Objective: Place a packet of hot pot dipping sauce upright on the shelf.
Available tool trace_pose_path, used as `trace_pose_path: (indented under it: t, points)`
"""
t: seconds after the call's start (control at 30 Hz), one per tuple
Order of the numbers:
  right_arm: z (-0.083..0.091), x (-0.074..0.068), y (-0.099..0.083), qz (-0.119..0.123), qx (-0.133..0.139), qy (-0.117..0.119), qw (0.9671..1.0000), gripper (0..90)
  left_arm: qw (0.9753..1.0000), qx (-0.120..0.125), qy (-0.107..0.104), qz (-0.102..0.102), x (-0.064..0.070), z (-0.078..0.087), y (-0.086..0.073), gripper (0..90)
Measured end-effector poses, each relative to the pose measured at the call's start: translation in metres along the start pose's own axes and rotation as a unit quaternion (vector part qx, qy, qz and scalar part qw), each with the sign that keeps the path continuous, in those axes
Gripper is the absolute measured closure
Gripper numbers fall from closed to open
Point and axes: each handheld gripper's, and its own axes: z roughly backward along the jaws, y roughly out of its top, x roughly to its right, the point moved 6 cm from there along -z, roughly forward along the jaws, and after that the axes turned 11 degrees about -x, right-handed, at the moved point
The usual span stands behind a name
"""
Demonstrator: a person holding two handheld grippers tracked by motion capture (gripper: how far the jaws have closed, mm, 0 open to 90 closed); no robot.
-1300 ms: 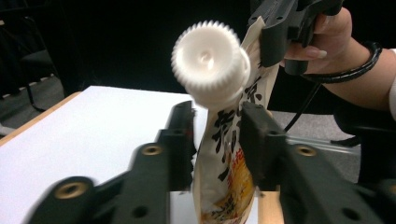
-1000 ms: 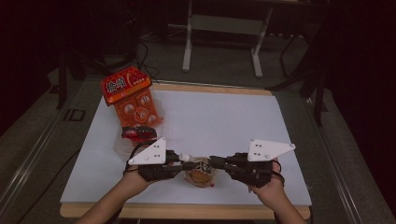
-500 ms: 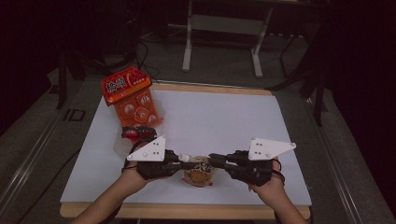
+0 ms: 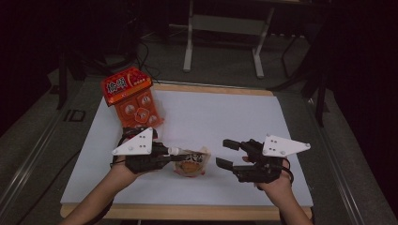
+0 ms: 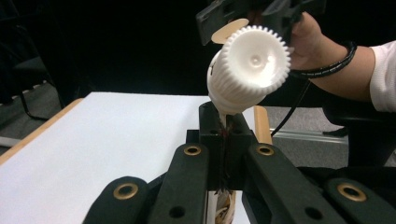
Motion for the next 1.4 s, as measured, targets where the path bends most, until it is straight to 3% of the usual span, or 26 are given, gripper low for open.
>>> trace_pose_path:
  t: [0.1,0.27,0.43,0.53,0.73,1.1,1.4]
  points:
    - [0.000,0.003,-0.002,-0.005,0.008,-0.005,0.9999,26.6,0.9999,-0.002,0.011,-0.001,-0.004,0.006,-0.001,89.3]
    - [0.003,0.010,-0.007,-0.025,0.036,0.014,0.9990,12.6,0.9994,-0.003,0.035,0.005,-0.018,0.024,-0.008,89.3]
    - [0.005,0.017,-0.011,-0.020,0.034,-0.002,0.9992,13.0,0.9986,0.001,0.052,0.013,-0.031,0.041,-0.016,89.3]
    - [0.005,0.019,-0.014,-0.022,0.029,-0.010,0.9993,13.7,0.9984,0.001,0.057,0.006,-0.038,0.050,-0.020,89.3]
    - [0.003,0.023,-0.020,-0.029,0.022,-0.003,0.9993,13.9,0.9978,-0.007,0.065,-0.002,-0.053,0.066,-0.030,89.3]
    - [0.000,0.023,-0.025,-0.033,0.015,0.009,0.9993,14.1,0.9956,-0.005,0.091,0.020,-0.076,0.082,-0.058,89.3]
    - [-0.001,0.025,-0.027,-0.038,0.014,0.014,0.9991,14.4,0.9958,-0.011,0.084,0.034,-0.085,0.089,-0.082,89.3]
